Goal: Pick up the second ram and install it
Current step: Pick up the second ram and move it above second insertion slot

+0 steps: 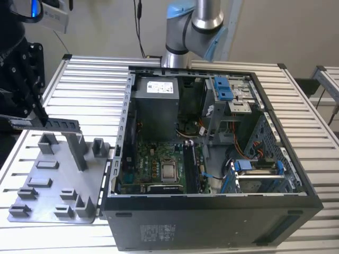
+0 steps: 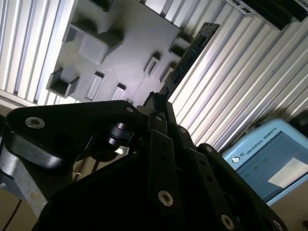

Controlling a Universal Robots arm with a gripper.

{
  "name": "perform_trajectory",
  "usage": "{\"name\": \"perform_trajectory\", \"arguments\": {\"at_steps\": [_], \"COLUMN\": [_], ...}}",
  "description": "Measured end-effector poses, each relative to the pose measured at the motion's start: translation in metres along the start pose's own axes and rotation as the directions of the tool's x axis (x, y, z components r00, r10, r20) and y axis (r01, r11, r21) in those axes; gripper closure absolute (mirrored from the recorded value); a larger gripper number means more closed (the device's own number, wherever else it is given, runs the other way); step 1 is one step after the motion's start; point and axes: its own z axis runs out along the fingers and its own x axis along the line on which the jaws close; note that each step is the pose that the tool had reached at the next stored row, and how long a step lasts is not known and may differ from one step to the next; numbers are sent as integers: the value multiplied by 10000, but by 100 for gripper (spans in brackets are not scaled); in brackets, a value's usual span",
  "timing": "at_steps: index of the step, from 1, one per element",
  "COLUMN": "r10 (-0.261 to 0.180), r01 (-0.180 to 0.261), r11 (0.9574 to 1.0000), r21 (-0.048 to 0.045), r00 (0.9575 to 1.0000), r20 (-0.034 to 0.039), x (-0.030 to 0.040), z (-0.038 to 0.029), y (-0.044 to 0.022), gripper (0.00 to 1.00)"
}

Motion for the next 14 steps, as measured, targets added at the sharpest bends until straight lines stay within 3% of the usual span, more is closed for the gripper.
{"name": "perform_trajectory", "arguments": {"at_steps": [14], "r10": [2], "r01": [-2], "r11": [10000], "r21": [-33], "r00": [10000], "r20": [-2], "x": [-40], "z": [10], "y": [-588], "gripper": [86]}}
